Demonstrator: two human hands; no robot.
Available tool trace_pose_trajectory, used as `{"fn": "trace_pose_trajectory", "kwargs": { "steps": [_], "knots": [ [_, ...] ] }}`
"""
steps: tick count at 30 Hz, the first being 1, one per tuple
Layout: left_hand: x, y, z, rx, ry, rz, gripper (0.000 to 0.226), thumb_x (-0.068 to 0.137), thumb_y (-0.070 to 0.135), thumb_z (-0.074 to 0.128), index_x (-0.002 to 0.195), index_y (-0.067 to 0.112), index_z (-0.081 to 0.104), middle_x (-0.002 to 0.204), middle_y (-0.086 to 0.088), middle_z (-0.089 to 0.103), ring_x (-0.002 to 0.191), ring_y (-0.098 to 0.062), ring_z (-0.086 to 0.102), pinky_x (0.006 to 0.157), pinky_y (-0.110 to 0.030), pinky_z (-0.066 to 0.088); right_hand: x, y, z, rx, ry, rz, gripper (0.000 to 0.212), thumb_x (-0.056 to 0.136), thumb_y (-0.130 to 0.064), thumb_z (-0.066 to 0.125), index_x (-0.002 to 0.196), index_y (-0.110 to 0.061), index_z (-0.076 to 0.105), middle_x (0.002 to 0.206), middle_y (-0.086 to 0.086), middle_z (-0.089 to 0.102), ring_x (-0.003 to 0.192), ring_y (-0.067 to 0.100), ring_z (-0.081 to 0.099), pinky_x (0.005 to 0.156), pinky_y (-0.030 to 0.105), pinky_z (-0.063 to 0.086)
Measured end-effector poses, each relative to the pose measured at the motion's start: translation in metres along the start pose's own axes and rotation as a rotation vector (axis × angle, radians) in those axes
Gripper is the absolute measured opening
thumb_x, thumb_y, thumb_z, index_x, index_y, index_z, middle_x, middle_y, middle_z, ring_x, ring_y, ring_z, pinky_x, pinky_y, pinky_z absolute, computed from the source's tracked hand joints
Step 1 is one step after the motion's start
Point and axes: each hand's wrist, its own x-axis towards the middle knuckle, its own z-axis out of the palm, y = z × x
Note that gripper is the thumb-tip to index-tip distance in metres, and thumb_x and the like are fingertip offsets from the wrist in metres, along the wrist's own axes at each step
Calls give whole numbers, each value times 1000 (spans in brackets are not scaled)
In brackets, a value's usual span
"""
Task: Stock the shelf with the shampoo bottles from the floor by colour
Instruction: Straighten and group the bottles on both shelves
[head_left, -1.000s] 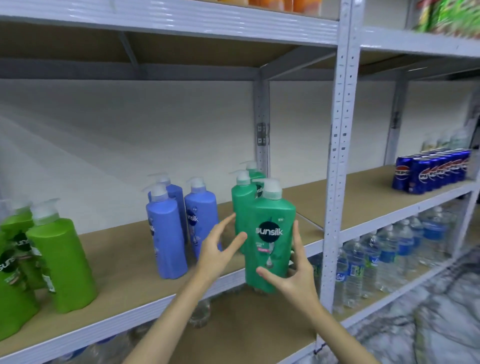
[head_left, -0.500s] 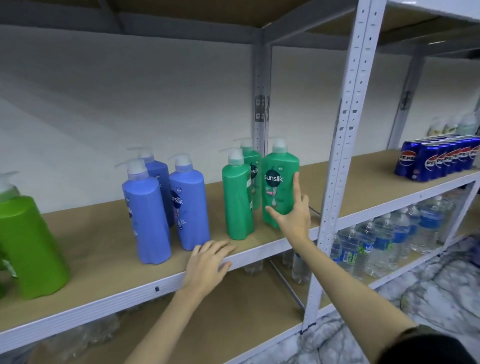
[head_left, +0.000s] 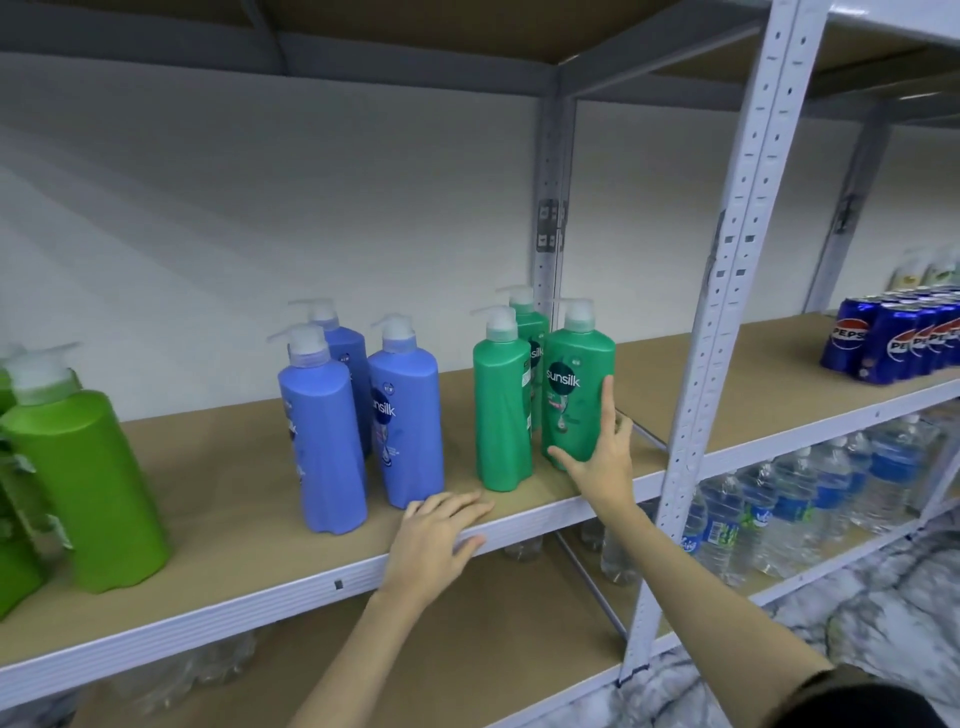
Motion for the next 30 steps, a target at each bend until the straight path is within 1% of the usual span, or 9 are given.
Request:
{"fn": "trace_pose_trajectory", "kwargs": {
  "steps": [4, 6, 9, 14, 19, 23, 26, 28, 30],
  "knots": [
    [3, 0, 1, 25, 22, 11, 39, 75, 51, 41, 106, 42, 62, 106, 26, 64, 91, 2, 56, 76, -14, 28, -34, 15, -4, -70, -27, 21, 102, 77, -28, 74, 147, -27, -1, 146, 20, 21, 135, 33, 30, 111, 46, 28],
    [2, -1, 4, 21, 55, 35, 38, 75, 49, 41, 105, 41, 63, 105, 26, 64, 90, 1, 58, 76, -15, 32, -61, 32, 5, -265, -60, -102, 71, 85, -54, 53, 144, -26, 26, 150, 16, 24, 140, 31, 22, 112, 55, 22],
    [2, -5, 13, 57, 152, 78, 37, 76, 45, 42, 105, 38, 63, 106, 21, 65, 91, -3, 60, 77, -19, 30, -75, 54, 20, -375, -96, -214, 67, 86, -71, 18, 128, -31, 52, 145, 6, 38, 141, 26, 20, 108, 62, 23],
    [2, -5, 21, 67, 353, 66, 34, 74, 44, 46, 100, 32, 63, 101, 12, 64, 92, -12, 47, 75, -23, 31, -76, 70, 43, -371, 78, -334, 47, 90, -53, 38, 125, -24, 50, 141, 10, 40, 142, 29, 20, 108, 43, 27],
    [2, 4, 11, 143, 195, 20, 42, 61, 34, 76, 100, 32, 60, 99, 9, 64, 88, -17, 52, 68, -32, 49, -77, 55, 38, -410, 52, -302, 49, 92, -52, 36, 125, -19, 50, 141, 15, 41, 140, 35, 22, 111, 41, 21],
    [3, 17, -17, 104, -122, -102, 63, 52, 28, 81, 109, 31, 54, 105, 9, 62, 94, -19, 46, 75, -35, 47, -68, 29, 10, -652, -242, -208, 54, 84, -47, 47, 133, -24, 42, 146, 12, 36, 140, 32, 15, 102, 55, 38],
    [10, 31, -54, 70, -377, -142, 56, 83, 27, 54, 136, 30, 34, 137, 8, 41, 123, -20, 37, 101, -35, 34, -48, -9, -25, -838, -718, -15, 74, 86, -30, 52, 147, -31, 11, 156, 3, -8, 143, 25, -15, 114, 60, 10],
    [19, 39, -87, 35, -474, -142, 55, 89, 29, 45, 141, 31, 25, 141, 9, 34, 130, -18, 30, 105, -32, 27, -33, -44, -50, -939, -933, 20, 75, 88, -25, 53, 148, -29, 8, 157, 5, -11, 144, 26, -13, 114, 55, 0],
    [31, 49, -129, -1, -500, -134, 55, 90, 30, 45, 141, 31, 24, 141, 9, 34, 131, -17, 29, 104, -31, 27, -24, -85, -77, -922, -976, 12, 74, 86, -23, 54, 147, -28, 12, 157, 6, -5, 145, 26, -9, 114, 52, 4]
  ]
}}
